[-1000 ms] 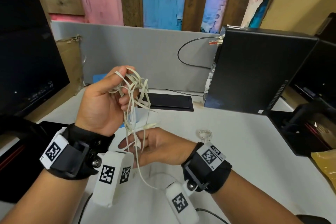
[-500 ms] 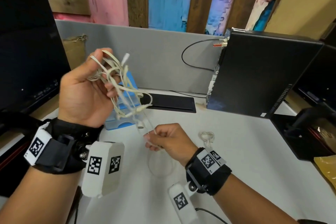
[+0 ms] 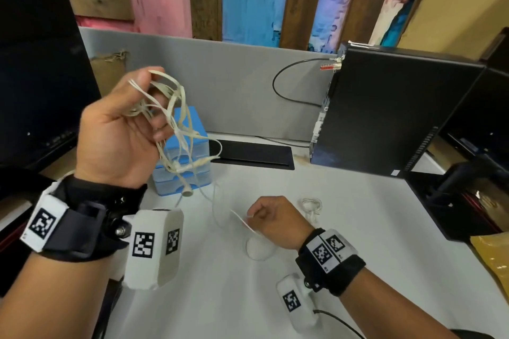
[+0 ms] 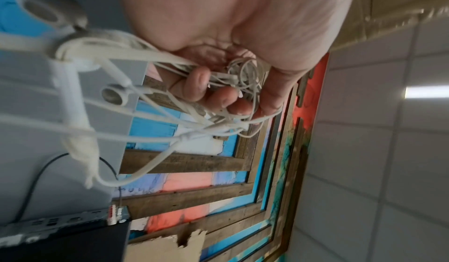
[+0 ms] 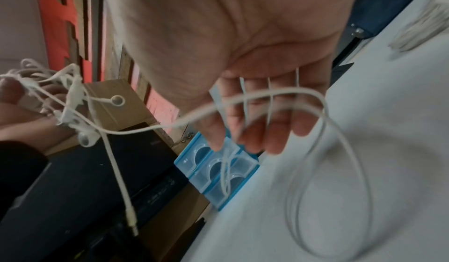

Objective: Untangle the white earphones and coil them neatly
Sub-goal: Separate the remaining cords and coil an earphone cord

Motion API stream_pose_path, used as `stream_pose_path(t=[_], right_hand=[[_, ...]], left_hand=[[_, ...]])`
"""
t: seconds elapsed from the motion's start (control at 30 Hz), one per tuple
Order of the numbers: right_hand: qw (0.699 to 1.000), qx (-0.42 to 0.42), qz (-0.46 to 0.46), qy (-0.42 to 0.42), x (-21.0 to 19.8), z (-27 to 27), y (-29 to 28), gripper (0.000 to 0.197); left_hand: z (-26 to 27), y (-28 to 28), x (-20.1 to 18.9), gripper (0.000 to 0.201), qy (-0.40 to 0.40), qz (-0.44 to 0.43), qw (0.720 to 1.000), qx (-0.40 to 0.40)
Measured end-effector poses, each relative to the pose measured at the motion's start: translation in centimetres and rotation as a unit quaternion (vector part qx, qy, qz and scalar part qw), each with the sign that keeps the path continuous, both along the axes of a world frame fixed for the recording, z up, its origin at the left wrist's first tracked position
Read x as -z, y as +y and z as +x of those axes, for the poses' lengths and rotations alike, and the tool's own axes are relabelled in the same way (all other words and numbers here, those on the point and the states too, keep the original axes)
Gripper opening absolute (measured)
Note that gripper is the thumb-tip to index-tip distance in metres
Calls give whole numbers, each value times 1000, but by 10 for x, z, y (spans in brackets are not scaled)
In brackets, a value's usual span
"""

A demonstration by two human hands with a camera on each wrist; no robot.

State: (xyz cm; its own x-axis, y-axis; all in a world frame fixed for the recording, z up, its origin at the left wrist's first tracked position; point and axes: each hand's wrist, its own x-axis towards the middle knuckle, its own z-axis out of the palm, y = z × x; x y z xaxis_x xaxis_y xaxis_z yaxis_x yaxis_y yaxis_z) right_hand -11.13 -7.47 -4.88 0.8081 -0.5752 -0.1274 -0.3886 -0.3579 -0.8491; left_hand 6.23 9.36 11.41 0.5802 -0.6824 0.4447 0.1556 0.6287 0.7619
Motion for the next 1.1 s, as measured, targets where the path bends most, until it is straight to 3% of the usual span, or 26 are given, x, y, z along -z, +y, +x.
stream_pose_path(t=[0.1, 0.23, 0.33, 0.43, 0.53, 0.63, 0.8, 0.9, 1.03, 1.1], right_hand=[[997, -41, -67, 1, -20, 0, 12, 31], [972, -150, 175, -48, -61, -2, 39, 49], [954, -169, 222, -111, -74, -7, 53, 44], [965, -8, 107, -238, -75, -6, 62, 31], [943, 116, -47, -307, -84, -10, 64, 29], [943, 113, -110, -292, -92, -11, 62, 25], [946, 136, -139, -259, -87, -8, 58, 22], [949, 146, -130, -246, -90, -9, 54, 32], [958, 68, -68, -269, -97, -7, 46, 4], [953, 43, -24, -300, -101, -9, 41, 4]], left_hand=[[-9, -10, 8, 16, -32, 65, 995, -72], [-21, -23, 18, 16, -61, 132, 985, -89], [-28, -29, 23, 14, -63, 147, 985, -69], [-35, -33, 28, 15, -76, 164, 982, -58], [-43, -36, 30, 18, -81, 176, 980, -51], [-47, -37, 31, 21, -82, 181, 979, -40], [-48, -35, 29, 24, -60, 169, 984, -10], [-48, -35, 29, 23, -50, 165, 985, 4], [-47, -35, 30, 20, -44, 167, 985, 19], [-44, -35, 30, 21, -44, 163, 986, 15]])
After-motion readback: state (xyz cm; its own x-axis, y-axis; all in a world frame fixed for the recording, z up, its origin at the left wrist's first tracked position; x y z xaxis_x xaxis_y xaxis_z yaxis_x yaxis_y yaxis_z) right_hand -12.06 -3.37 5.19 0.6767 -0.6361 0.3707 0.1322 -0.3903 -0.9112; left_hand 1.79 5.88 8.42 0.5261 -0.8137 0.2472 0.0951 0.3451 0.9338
